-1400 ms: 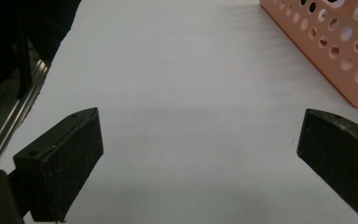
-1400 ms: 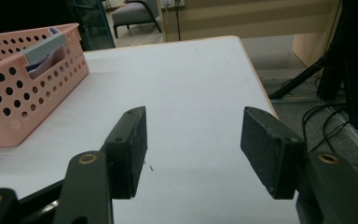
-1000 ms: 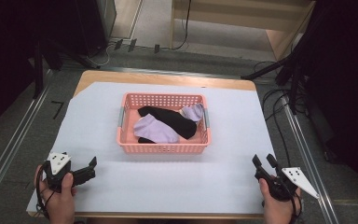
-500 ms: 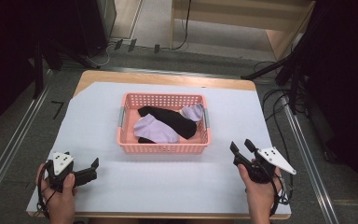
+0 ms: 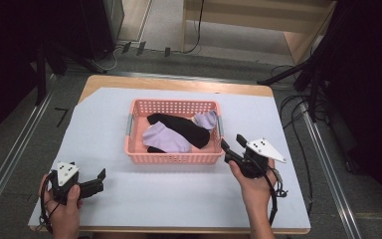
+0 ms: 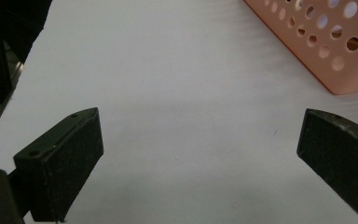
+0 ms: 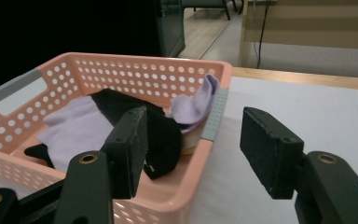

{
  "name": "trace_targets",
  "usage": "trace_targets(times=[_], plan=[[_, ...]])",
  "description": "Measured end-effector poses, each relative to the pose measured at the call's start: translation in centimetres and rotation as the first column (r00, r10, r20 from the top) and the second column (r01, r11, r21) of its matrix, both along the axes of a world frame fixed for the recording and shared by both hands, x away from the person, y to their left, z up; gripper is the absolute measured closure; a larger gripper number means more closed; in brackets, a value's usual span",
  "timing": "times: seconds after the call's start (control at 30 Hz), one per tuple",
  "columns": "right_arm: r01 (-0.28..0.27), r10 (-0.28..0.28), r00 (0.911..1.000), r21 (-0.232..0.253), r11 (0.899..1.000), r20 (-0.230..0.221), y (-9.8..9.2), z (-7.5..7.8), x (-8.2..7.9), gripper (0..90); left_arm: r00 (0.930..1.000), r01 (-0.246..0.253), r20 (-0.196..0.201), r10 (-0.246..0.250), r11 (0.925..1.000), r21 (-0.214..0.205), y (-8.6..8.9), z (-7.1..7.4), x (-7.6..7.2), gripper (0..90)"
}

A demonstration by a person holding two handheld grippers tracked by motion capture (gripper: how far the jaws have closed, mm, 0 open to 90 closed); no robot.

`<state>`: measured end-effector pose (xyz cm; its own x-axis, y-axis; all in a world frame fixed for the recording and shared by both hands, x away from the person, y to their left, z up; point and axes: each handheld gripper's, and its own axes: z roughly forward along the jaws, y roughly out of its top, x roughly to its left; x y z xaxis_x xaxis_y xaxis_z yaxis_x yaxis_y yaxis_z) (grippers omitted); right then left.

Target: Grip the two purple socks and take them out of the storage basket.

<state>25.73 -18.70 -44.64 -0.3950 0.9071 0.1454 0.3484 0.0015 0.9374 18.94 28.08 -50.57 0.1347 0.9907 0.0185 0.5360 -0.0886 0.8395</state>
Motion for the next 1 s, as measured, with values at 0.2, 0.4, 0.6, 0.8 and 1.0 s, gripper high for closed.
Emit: trace_targets(times=[0.2,0.4,0.6,0.8,1.0], plan=[[-0.024,0.024,0.9997,0.006,1.000,-0.010,1.6,0.1,0.9,42.8,1.0000,0.002,-0.006,-0.002,1.0000,-0.001,0.0,0.0,0.0,1.1],[-0.082,0.084,0.9955,0.054,0.995,-0.044,3.7,0.5,1.7,53.2,1.0000,0.001,-0.007,-0.001,1.0000,-0.003,0.0,0.0,0.0,1.1],[-0.110,0.112,0.9894,0.028,0.994,-0.092,5.9,0.4,3.1,59.0,1.0000,0.003,-0.008,-0.003,1.0000,-0.002,0.0,0.0,0.0,1.1],[-0.137,0.136,0.9792,0.008,0.991,-0.150,8.3,-0.1,4.5,62.7,1.0000,0.004,-0.009,-0.004,1.0000,-0.005,0.0,0.0,0.1,1.1],[-0.133,0.123,0.9652,-0.030,0.991,-0.231,10.3,-0.8,5.9,66.2,1.0000,0.005,-0.006,-0.005,1.0000,-0.006,0.0,0.0,0.1,1.1]])
